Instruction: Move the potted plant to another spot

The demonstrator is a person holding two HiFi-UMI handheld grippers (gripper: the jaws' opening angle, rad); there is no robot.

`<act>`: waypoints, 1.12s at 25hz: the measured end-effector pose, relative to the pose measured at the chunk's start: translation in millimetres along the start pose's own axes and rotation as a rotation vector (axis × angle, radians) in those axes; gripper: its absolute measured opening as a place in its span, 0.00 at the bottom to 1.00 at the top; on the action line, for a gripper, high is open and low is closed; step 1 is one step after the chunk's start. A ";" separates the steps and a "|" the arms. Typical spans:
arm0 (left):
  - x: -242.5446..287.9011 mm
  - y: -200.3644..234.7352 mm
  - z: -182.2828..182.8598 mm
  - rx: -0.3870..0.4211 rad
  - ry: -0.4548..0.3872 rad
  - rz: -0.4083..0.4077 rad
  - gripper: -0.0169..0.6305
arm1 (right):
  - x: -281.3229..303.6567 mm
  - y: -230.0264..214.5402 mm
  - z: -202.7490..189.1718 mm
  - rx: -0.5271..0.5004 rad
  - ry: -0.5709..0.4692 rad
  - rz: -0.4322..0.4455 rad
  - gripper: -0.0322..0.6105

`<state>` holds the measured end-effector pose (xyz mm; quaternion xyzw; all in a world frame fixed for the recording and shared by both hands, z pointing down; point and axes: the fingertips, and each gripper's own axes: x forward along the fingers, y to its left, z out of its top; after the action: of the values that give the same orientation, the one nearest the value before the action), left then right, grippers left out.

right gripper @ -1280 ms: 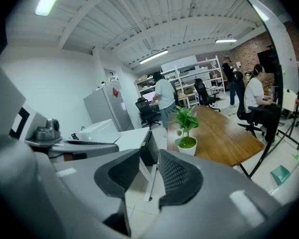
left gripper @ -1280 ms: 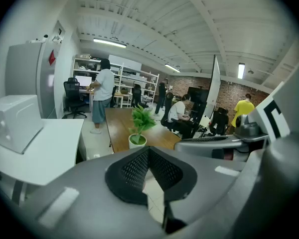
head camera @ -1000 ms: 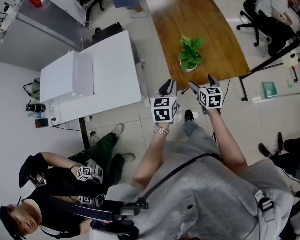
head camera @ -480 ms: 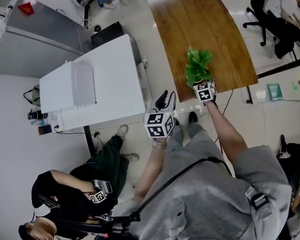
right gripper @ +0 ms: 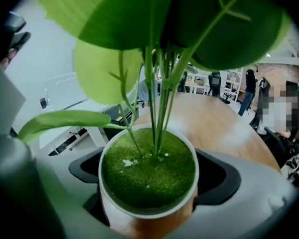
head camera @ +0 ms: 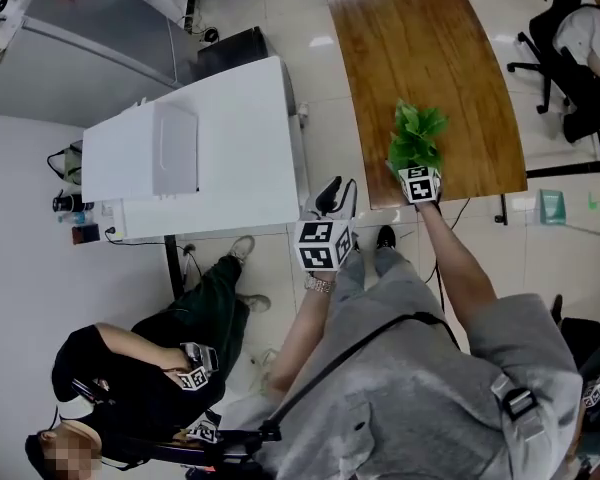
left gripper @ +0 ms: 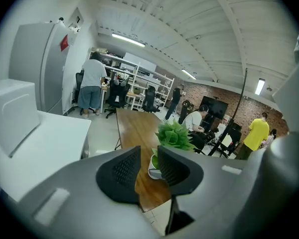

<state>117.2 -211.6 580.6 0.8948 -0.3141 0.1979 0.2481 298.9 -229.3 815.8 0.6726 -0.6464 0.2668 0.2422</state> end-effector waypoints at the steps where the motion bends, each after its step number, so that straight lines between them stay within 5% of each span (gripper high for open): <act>1: -2.7 4.3 1.0 -0.005 -0.006 0.006 0.22 | -0.7 3.3 2.0 -0.011 -0.001 0.008 0.90; 9: -30.7 44.8 16.7 -0.066 -0.067 0.107 0.22 | 0.0 62.5 54.3 -0.155 -0.027 0.136 0.90; 17: -100.6 116.0 -0.5 -0.177 -0.115 0.328 0.22 | 27.4 265.2 127.9 -0.376 -0.103 0.472 0.90; 22: -171.2 164.4 -26.0 -0.283 -0.158 0.522 0.22 | 46.4 385.8 120.7 -0.535 -0.079 0.627 0.90; 28: -226.4 184.4 -51.6 -0.350 -0.185 0.640 0.20 | 61.7 429.7 97.8 -0.592 -0.064 0.647 0.90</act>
<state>-178.8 -202.5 565.2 0.7096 -0.6279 0.1270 0.2936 -124.4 -360.8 776.6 0.3448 -0.8796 0.1111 0.3082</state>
